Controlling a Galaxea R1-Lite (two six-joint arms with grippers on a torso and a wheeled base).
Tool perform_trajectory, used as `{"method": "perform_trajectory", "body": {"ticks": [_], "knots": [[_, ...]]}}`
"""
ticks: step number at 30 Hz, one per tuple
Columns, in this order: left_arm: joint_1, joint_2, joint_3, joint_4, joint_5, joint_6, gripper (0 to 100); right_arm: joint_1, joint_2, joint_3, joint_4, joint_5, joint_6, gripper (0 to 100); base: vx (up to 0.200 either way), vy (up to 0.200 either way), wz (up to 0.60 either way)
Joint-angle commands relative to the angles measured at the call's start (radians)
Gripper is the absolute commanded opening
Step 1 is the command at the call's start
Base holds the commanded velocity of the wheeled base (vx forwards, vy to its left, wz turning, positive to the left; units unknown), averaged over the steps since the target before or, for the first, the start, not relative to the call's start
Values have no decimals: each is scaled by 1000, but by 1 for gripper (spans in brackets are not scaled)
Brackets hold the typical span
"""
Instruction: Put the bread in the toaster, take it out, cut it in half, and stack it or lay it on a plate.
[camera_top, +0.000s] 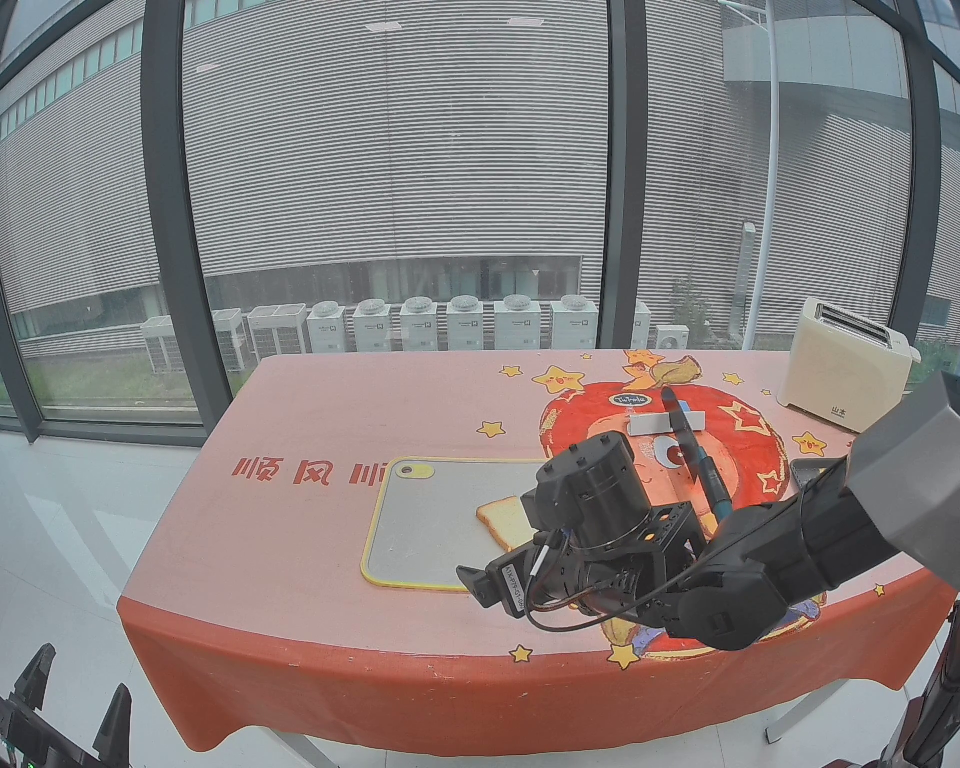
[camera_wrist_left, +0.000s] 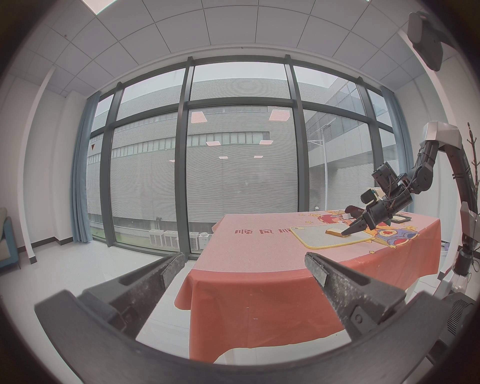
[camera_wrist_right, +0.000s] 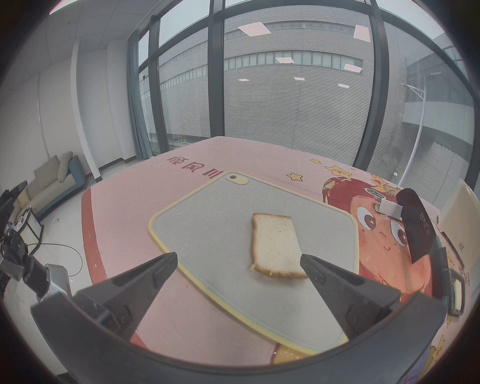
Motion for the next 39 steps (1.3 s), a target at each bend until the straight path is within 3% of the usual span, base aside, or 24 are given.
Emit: {"method": "perform_trajectory", "body": {"ticks": [1, 17, 22, 39], "knots": [[0, 2, 18, 0, -1, 0, 100, 12, -10, -24, 1, 2, 0, 100, 0, 0, 0], [0, 2, 18, 0, 0, 0, 100, 21, 65, -76, 2, 19, 6, 100, 0, 0, 0], [0, 2, 18, 0, 0, 0, 100, 27, 85, -95, 2, 31, 50, 100, 0, 0, 0], [0, 2, 18, 0, -1, 0, 100, 21, 87, -102, 16, 29, 50, 100, 0, 0, 0]]}}
